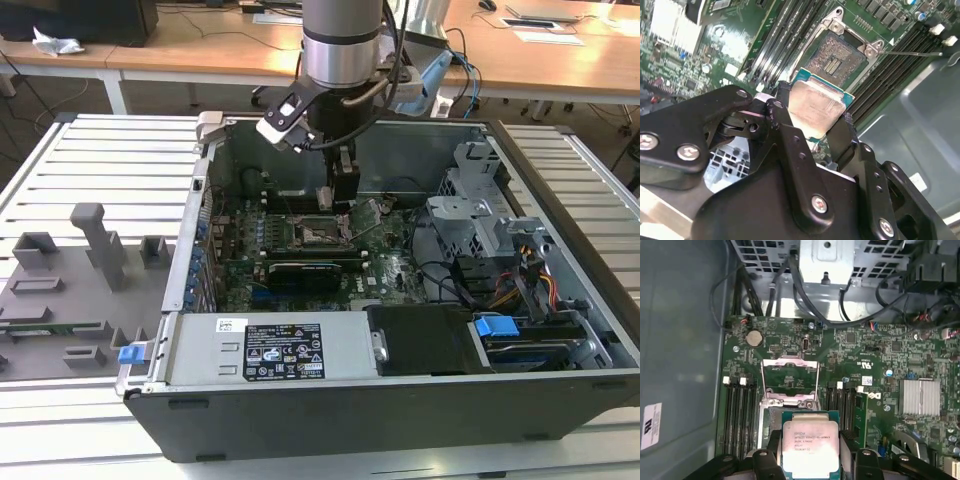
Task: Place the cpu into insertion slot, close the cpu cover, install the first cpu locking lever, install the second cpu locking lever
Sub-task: 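Place the cpu into insertion slot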
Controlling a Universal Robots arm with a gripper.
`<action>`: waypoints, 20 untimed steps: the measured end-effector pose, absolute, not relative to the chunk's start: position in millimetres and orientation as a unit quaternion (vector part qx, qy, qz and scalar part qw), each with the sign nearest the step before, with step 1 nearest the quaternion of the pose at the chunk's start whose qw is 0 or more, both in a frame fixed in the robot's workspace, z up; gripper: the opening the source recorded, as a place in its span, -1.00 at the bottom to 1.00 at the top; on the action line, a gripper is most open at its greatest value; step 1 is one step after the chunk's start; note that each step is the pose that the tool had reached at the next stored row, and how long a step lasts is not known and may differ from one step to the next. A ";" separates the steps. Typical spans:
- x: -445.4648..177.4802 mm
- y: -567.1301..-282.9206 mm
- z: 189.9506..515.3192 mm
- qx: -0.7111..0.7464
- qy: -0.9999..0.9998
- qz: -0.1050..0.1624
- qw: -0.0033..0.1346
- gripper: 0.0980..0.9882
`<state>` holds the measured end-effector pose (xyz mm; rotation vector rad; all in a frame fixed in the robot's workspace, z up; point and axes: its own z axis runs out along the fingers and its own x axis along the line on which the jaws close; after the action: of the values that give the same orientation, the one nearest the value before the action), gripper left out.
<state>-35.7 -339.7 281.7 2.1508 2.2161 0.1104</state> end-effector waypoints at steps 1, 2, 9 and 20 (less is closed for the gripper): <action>-36.4 -339.6 279.5 0.698 0.715 0.036 0.026 0.00; -37.2 -339.5 277.6 0.698 0.714 0.036 0.026 0.00; -41.8 -339.3 260.6 0.698 0.715 0.036 0.026 0.00; -46.2 -328.3 236.7 0.696 0.717 0.034 0.025 0.00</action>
<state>-46.2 -328.3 236.7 2.1509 2.2175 0.1065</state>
